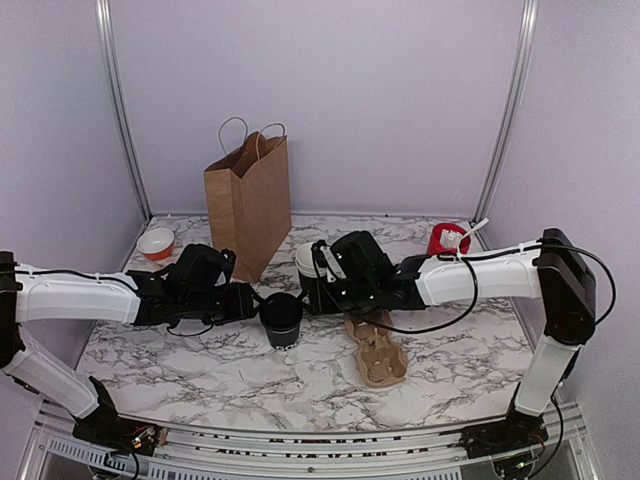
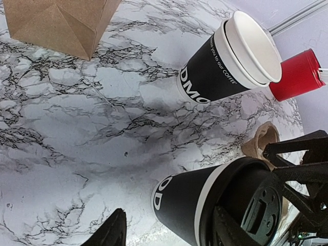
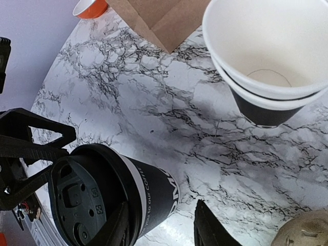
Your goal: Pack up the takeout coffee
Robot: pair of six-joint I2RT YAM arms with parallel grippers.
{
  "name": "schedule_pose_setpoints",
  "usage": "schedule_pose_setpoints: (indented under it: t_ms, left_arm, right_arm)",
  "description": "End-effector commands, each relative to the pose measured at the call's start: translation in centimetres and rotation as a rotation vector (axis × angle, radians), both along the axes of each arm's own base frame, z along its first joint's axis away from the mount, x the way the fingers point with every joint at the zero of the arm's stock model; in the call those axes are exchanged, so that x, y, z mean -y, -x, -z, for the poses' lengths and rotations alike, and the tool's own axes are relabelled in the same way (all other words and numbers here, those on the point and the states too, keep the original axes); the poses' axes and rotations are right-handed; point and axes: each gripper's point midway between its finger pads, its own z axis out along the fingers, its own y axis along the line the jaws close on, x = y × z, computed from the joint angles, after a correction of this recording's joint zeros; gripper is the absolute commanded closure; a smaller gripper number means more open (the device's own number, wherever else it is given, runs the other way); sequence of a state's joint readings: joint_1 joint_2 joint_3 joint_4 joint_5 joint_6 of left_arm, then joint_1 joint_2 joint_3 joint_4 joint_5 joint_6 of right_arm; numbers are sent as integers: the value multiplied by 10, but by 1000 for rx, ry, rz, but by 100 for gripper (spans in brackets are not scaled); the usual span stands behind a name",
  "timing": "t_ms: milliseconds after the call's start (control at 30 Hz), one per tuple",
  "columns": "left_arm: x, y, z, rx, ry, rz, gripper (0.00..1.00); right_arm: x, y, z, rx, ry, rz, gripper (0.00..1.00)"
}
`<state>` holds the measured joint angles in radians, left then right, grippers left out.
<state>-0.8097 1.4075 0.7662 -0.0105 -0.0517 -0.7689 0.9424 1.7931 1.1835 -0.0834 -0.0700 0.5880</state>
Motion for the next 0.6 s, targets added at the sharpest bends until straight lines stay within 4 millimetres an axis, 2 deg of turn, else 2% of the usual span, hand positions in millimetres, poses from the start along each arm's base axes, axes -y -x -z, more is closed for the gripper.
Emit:
schedule_pose_setpoints:
  t_ms: [0,567]
  left_arm:
    - [-19,27,47,-131,-108,24,43]
    - [-21,29,59,-157,-127,23,43]
  right_arm:
    - [12,39,47,-120,117,-47,59]
    - [17,62,75,-191,161,-47,60]
